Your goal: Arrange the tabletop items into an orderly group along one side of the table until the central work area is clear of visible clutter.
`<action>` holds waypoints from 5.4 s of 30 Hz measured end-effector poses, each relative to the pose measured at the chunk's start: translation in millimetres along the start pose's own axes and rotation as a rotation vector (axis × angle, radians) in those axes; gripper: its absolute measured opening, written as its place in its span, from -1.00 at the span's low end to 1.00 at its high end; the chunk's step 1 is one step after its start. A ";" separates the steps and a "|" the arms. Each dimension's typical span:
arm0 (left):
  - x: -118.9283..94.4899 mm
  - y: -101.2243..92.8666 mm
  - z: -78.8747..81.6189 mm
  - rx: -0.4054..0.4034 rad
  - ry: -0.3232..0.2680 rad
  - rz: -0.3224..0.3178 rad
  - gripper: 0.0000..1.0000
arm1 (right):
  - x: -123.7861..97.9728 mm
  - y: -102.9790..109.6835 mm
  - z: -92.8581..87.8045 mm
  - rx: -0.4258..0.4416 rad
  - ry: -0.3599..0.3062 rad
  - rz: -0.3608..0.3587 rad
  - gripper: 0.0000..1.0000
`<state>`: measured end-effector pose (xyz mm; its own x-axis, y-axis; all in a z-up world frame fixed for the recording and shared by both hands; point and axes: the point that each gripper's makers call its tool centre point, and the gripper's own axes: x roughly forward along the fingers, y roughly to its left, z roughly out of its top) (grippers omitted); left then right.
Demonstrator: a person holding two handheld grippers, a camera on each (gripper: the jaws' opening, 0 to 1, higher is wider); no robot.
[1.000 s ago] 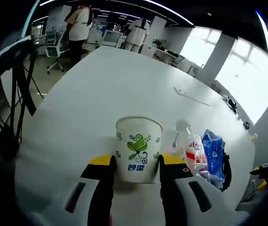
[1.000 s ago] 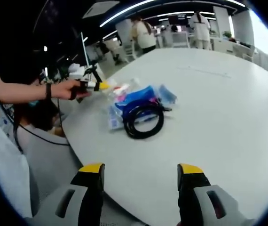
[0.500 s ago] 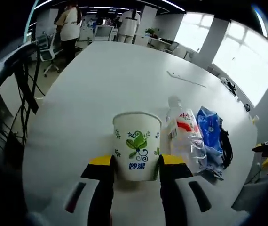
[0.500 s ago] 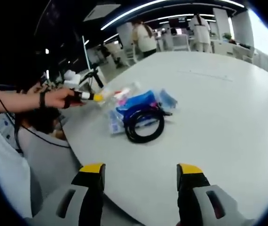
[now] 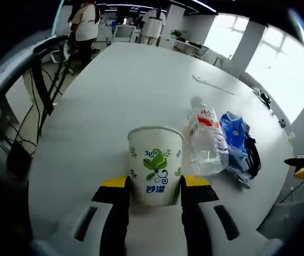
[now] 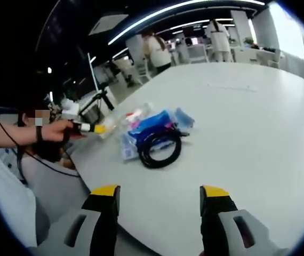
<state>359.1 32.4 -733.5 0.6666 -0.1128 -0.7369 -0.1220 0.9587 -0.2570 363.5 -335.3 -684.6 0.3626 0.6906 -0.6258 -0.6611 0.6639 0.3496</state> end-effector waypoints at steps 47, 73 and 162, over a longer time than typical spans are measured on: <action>-21.8 -25.7 -65.5 0.097 0.064 0.013 -0.24 | 0.4 11.2 2.8 0.002 -0.020 0.035 0.20; -42.7 -103.1 -75.3 0.065 0.004 -0.164 -0.25 | 2.3 30.5 -17.1 -0.009 0.018 0.078 0.18; -58.3 -238.8 -104.7 0.720 0.085 -0.490 -0.28 | 29.1 145.0 4.4 0.115 -0.057 0.430 -1.00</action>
<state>272.3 -217.3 -694.6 0.4617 -0.5465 -0.6987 0.6768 0.7262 -0.1208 281.0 -217.7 -649.0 0.1088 0.9233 -0.3685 -0.6832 0.3387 0.6470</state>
